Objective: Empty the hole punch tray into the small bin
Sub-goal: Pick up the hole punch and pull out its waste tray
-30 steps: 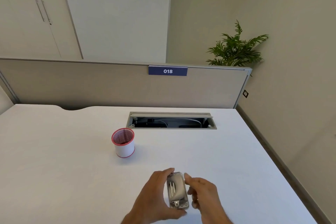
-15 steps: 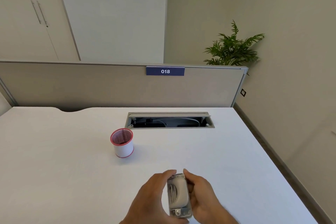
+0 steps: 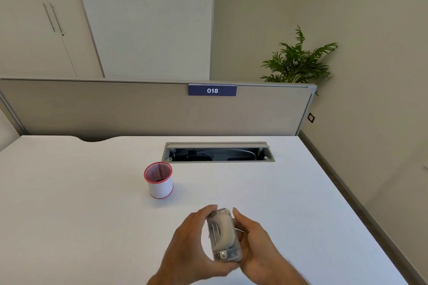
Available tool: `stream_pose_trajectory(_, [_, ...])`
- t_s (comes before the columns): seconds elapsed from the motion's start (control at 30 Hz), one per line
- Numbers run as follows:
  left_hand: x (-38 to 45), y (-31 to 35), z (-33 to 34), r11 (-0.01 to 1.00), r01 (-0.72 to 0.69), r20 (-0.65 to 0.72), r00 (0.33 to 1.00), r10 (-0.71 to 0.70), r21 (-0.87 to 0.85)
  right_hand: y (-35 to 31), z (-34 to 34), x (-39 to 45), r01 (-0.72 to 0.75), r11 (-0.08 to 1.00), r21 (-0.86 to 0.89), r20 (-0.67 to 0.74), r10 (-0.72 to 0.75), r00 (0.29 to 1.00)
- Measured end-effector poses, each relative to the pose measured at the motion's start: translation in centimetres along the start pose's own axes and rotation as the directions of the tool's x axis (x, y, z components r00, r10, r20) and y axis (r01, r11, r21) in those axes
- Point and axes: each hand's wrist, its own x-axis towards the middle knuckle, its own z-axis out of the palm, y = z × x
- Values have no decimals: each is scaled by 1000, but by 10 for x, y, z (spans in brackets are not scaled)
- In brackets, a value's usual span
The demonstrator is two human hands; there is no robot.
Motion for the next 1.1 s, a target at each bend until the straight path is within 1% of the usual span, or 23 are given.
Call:
stream_pose_trajectory(0.1, [6, -6, -5, 998, 57, -43, 997, -57, 2, 11, -2, -4, 5, 999, 37, 53, -7, 999])
stream_pose_trajectory(0.23, [9, -10, -7, 995, 104, -65, 993, -103, 12, 26, -3, -13, 12, 992, 122, 101, -25, 995])
stream_pose_trajectory(0.3, [9, -10, -8, 994, 111, -70, 991, -110, 8, 30, -3, -16, 25, 986, 165, 103, -42, 994])
stream_pose_trajectory(0.47, [11, -6, -10, 994, 103, -75, 992, -104, -25, 30, 0, -18, 58, 977, 204, 62, -73, 995])
stream_pose_trajectory(0.7, [12, -2, -12, 994, 87, -104, 990, -94, -71, 28, 2, -22, 39, 966, 255, 67, -58, 996])
stream_pose_trajectory(1.0, [11, -1, -14, 991, 92, -116, 988, -103, -98, 29, 0, -19, 23, 970, 244, 82, -44, 996])
stream_pose_trajectory(1.07, [12, -2, -15, 993, 88, -112, 989, -97, -81, 28, 0, -17, 53, 979, 195, 75, -69, 995])
stream_pose_trajectory(1.1, [12, -2, -15, 994, 85, -111, 989, -93, -74, 27, 0, -17, 91, 984, 153, 63, -102, 993])
